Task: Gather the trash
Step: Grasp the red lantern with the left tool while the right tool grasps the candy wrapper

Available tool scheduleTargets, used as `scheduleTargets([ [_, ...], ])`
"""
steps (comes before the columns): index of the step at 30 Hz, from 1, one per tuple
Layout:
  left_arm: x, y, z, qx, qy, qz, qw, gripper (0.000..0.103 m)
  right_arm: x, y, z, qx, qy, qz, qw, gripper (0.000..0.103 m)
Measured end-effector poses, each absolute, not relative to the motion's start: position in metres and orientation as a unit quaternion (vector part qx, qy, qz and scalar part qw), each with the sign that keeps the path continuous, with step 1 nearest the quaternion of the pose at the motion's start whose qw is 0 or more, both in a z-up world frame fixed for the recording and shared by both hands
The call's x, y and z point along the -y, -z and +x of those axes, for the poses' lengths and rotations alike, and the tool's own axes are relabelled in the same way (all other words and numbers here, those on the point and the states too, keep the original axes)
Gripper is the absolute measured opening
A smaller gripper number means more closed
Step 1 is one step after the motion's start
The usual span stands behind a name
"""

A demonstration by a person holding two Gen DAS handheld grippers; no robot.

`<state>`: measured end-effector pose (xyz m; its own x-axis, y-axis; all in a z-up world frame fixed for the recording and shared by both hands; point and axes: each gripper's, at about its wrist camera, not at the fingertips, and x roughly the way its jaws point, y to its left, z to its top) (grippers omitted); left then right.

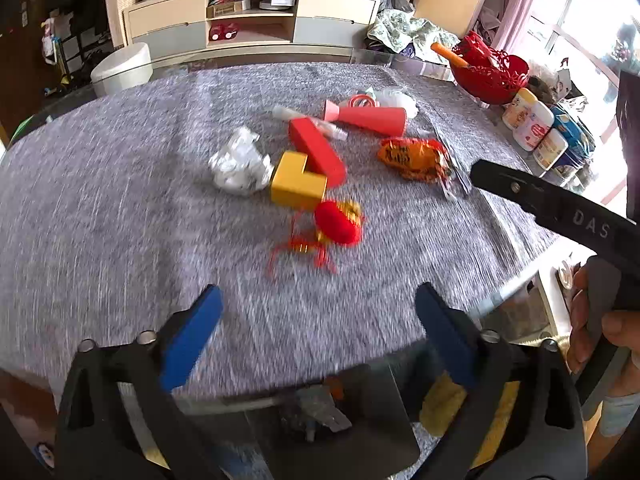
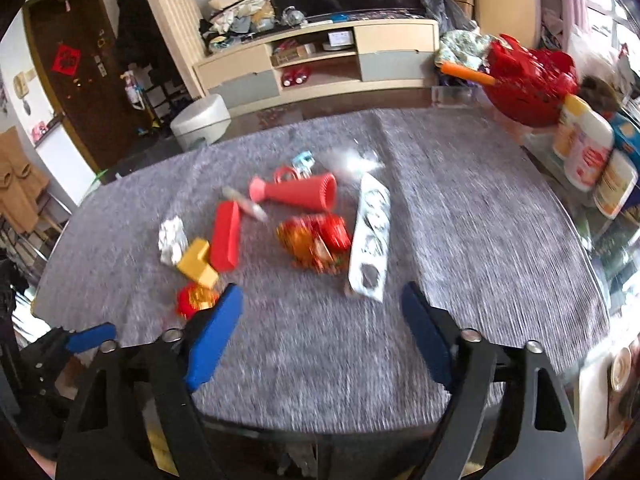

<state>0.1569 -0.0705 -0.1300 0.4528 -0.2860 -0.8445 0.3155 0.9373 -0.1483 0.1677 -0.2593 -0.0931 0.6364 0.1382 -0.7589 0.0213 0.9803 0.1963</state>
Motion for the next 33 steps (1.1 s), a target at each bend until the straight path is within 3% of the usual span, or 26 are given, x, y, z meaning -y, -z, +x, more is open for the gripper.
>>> scheduleTargets([
  [5, 0.08, 0.14, 0.179, -0.506, 0.175, 0.018, 0.844, 0.065, 0.254, 0.096, 0.195, -0.425, -0.036, 0.092, 0.9, 0.07],
  [11, 0.089, 0.155, 0.198, -0.522, 0.179, 0.017, 0.834, 0.057, 0.249, 0.102, 0.217, -0.425, -0.047, 0.092, 0.899, 0.069],
  [22, 0.097, 0.161, 0.213, -0.513, 0.179, 0.026, 0.839, 0.054, 0.24, 0.13, 0.231, -0.456, -0.048, 0.062, 0.886, 0.068],
  [31, 0.098, 0.161, 0.21, -0.506, 0.181, 0.036, 0.842, 0.054, 0.241, 0.129, 0.229, -0.449, -0.051, 0.059, 0.89, 0.041],
  [33, 0.099, 0.161, 0.209, -0.504, 0.181, 0.039, 0.844, 0.056, 0.24, 0.126, 0.228, -0.445, -0.059, 0.065, 0.891, 0.04],
])
